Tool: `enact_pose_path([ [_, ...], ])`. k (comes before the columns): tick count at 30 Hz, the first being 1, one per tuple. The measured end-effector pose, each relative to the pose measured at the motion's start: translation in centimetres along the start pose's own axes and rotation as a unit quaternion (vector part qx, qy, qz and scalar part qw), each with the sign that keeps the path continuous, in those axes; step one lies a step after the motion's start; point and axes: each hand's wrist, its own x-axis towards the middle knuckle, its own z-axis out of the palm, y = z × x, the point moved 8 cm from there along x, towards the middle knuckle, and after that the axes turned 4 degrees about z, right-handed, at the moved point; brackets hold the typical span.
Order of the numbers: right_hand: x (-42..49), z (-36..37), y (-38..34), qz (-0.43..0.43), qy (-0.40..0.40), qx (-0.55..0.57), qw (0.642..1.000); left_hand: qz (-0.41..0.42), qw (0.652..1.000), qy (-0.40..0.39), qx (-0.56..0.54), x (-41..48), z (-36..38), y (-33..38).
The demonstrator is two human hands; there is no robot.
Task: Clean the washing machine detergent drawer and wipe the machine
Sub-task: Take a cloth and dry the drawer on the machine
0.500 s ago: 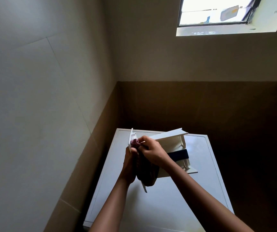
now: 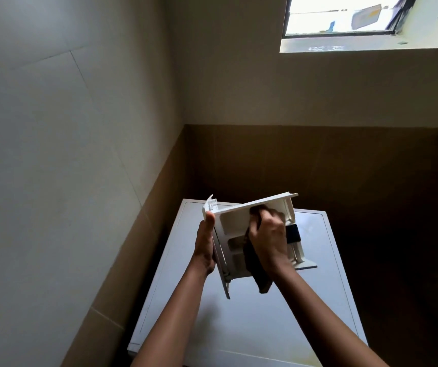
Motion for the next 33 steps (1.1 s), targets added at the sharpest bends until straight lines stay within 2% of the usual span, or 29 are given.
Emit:
enact_pose_path([
  [2,-0.3,2.7,-0.7,-0.016,-0.097,-0.052,0.994,0.006,0.999,-0.002,0.047,0.4,0.5,-0.9],
  [4,-1.0,4.6,-1.5,-0.007,-0.158,-0.040,0.987,0.015,0.996,-0.013,0.090,0.6,1.1,-1.5],
  [7,-1.7,5.6,-1.2,0.085,-0.185,0.076,0.976,0.013,0.996,-0.010,0.089,0.2,1.3,-0.9],
  [9,-1.8,5.6,-0.9,0.116,-0.192,0.141,0.964,0.015,0.998,-0.012,0.065,-0.2,1.4,-0.3],
  [12,-2.1,4.8,-1.7,0.054,-0.166,0.169,0.970,0.013,0.999,-0.021,0.041,-0.3,1.6,0.1],
  [15,-3.7,4.9,-2.5,-0.047,-0.154,0.164,0.973,-0.003,1.000,0.010,0.014,0.4,0.8,0.1],
  [17,-5.0,5.6,-2.4,-0.118,-0.171,0.134,0.969,-0.028,0.998,0.050,-0.002,0.6,0.1,-0.2],
  [19,-5.9,6.0,-1.8,-0.149,-0.185,0.095,0.967,-0.040,0.996,0.082,0.005,0.5,-0.7,-0.2],
  [22,-6.4,5.6,-0.6,-0.170,-0.143,0.003,0.975,-0.041,0.991,0.114,0.061,0.4,-1.7,-0.1],
  [25,-5.2,4.8,1.0,-0.133,-0.089,-0.087,0.983,-0.052,0.986,0.128,0.091,0.5,-2.3,-0.4],
  [29,-4.0,4.7,1.6,-0.067,-0.079,-0.181,0.978,-0.055,0.981,0.141,0.119,-0.1,-1.9,-0.5],
  [31,-4.3,5.3,1.2,-0.043,-0.108,-0.197,0.973,-0.048,0.981,0.146,0.123,-0.3,-1.5,-0.3],
  [33,-4.8,6.4,0.8,-0.022,-0.177,-0.212,0.961,-0.030,0.979,0.149,0.135,-0.5,-1.0,0.3],
])
